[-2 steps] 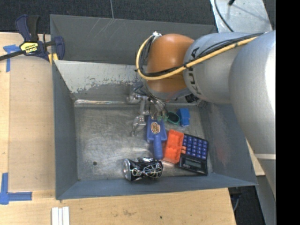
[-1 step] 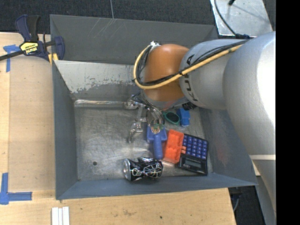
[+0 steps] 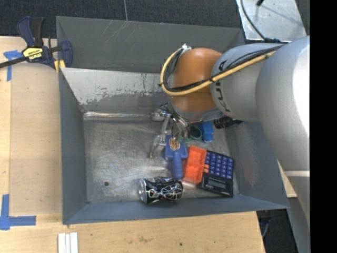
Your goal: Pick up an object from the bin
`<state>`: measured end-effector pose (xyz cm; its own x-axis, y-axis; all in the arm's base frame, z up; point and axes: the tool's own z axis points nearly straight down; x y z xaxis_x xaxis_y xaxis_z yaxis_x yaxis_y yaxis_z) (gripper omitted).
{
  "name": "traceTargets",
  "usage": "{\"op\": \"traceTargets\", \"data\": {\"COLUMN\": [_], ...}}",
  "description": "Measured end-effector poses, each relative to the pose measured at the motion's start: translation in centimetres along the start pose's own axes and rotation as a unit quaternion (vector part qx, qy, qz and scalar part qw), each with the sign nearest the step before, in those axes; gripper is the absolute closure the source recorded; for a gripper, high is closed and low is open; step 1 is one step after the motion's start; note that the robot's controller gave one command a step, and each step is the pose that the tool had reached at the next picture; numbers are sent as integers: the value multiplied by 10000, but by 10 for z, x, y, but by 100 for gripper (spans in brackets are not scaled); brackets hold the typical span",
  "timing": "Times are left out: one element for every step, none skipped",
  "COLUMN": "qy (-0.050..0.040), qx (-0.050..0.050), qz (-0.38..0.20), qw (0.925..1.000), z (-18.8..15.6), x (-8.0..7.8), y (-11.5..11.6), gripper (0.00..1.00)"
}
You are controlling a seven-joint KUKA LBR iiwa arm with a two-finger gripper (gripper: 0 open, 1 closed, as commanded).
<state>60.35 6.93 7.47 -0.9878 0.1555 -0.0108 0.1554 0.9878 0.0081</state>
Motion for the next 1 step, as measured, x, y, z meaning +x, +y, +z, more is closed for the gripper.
{"op": "traceTargets", "data": {"qy": [-8], "qx": [5], "qz": [-337], "qw": [9994], "z": [0], "x": [-5], "y": [-21], "gripper": [0]}}
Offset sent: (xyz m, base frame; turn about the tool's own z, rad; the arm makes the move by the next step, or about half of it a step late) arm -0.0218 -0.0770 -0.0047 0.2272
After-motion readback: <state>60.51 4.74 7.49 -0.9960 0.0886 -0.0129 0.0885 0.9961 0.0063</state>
